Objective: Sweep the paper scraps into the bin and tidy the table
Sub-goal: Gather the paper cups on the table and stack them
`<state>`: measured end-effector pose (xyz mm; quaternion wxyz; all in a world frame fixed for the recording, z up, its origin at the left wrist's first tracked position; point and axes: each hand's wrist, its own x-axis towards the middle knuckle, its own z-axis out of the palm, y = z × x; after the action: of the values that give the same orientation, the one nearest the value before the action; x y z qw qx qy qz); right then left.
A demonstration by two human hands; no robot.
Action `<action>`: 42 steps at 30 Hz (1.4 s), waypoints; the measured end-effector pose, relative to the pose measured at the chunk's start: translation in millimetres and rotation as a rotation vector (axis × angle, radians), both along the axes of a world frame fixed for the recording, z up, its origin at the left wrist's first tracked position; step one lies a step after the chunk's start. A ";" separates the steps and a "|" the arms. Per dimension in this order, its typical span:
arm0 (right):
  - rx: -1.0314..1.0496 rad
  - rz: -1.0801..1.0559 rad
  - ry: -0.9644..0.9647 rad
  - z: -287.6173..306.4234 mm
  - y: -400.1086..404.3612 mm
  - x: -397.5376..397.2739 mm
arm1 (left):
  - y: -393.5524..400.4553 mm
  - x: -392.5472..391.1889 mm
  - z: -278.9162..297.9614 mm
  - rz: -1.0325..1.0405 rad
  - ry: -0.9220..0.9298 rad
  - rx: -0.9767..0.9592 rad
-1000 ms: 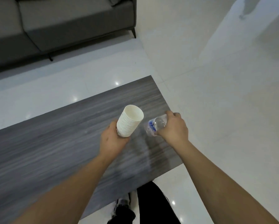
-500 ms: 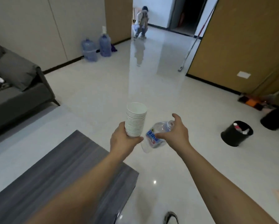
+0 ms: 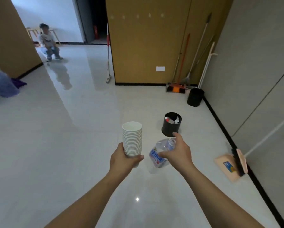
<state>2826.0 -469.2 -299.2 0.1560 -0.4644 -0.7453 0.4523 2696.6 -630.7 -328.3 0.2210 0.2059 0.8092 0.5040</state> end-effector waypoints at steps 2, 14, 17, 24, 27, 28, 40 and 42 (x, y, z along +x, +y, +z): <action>-0.020 -0.074 -0.017 -7.6 40.9 12.2 | 49.9 1.8 -7.7 -0.085 -0.037 -0.023; -0.109 -0.304 -0.125 -82.9 284.8 -1.1 | 348.8 -72.2 -95.5 -0.263 -0.305 -0.118; -0.170 -0.318 -0.187 -98.9 351.3 -29.7 | 421.1 -106.0 -110.3 -0.286 -0.323 -0.204; -0.242 -0.322 -0.198 -104.3 479.3 -95.5 | 554.7 -188.6 -112.1 -0.299 -0.283 -0.322; -0.259 -0.330 -0.189 -116.3 538.7 -118.5 | 610.4 -215.8 -118.0 -0.309 -0.293 -0.331; -0.262 -0.335 -0.178 -124.9 559.9 -126.8 | 628.0 -224.3 -122.5 -0.313 -0.298 -0.333; -0.378 -0.296 -0.214 -235.7 776.4 -234.7 | 808.8 -309.2 -176.1 -0.280 -0.170 -0.699; -0.398 -0.300 -0.251 -249.9 801.0 -247.1 | 841.1 -326.4 -183.3 -0.321 -0.089 -0.730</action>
<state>2578.9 331.8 -549.1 0.0338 -0.6435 -0.5781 0.5005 2370.2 210.4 -511.6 0.3903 0.2158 0.8822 0.1509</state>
